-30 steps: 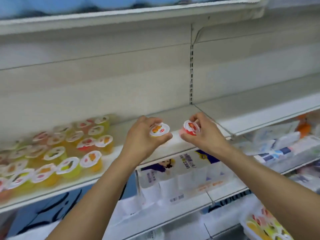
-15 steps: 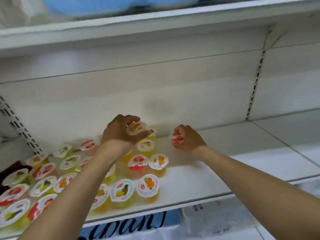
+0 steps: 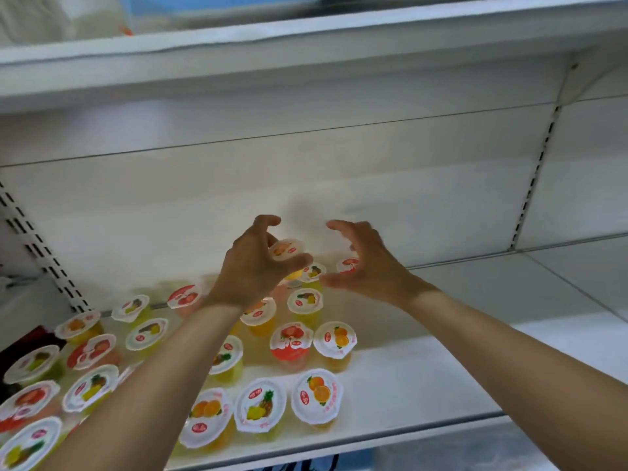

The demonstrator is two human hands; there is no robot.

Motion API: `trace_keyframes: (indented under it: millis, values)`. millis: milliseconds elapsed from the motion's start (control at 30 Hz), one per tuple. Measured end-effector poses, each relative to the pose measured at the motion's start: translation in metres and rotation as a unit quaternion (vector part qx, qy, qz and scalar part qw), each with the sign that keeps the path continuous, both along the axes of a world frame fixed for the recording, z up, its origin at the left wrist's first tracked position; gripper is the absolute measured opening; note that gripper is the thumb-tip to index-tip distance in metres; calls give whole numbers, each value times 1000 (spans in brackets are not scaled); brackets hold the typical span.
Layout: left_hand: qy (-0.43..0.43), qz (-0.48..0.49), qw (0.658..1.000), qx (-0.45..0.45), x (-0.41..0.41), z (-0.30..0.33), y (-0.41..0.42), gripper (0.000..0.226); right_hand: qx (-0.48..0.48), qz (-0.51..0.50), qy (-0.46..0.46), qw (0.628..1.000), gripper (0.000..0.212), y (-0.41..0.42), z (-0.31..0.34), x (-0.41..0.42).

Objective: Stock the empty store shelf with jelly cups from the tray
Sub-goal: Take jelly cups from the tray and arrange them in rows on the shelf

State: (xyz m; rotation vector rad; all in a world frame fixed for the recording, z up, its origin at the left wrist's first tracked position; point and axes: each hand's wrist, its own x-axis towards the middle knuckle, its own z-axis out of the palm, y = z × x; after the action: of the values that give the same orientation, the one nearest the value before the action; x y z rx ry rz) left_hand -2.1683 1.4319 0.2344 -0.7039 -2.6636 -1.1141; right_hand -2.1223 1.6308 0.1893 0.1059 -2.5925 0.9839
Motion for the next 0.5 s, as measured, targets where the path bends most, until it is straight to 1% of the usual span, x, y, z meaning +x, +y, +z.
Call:
trace_keyframes:
  millis: [33, 100, 167, 200, 267, 333, 367, 433, 500]
  values:
    - [-8, -7, 1000, 12, 1, 2, 7, 79, -40, 49, -2, 998, 81, -8, 9, 5]
    - [-29, -34, 998, 35, 4, 5, 21, 79, -67, 87, 24, 994, 67, -20, 20, 9]
    - [-69, -76, 993, 62, 5, 7, 31, 73, -92, 78, 68, 990, 44, -22, 22, 12]
    - [-92, -99, 988, 73, 4, 6, 33, 68, -103, 63, 72, 990, 37, -19, 20, 15]
    - [-107, -126, 984, 63, -3, 2, 36, 54, -103, 18, 35, 994, 34, -9, 9, 21]
    - [-56, -108, 993, 0, -15, -5, 38, 38, -81, -22, -29, 996, 35, 3, -5, 26]
    - [-19, -89, 994, -55, -23, -11, 38, 34, -65, -33, -53, 996, 36, 7, -12, 28]
    - [59, -48, 980, -184, -34, -21, 40, 34, -43, -46, -79, 995, 38, 8, -24, 29]
    - [103, -23, 956, -276, -42, -30, 44, 39, -46, -45, -100, 993, 41, 6, -34, 27]
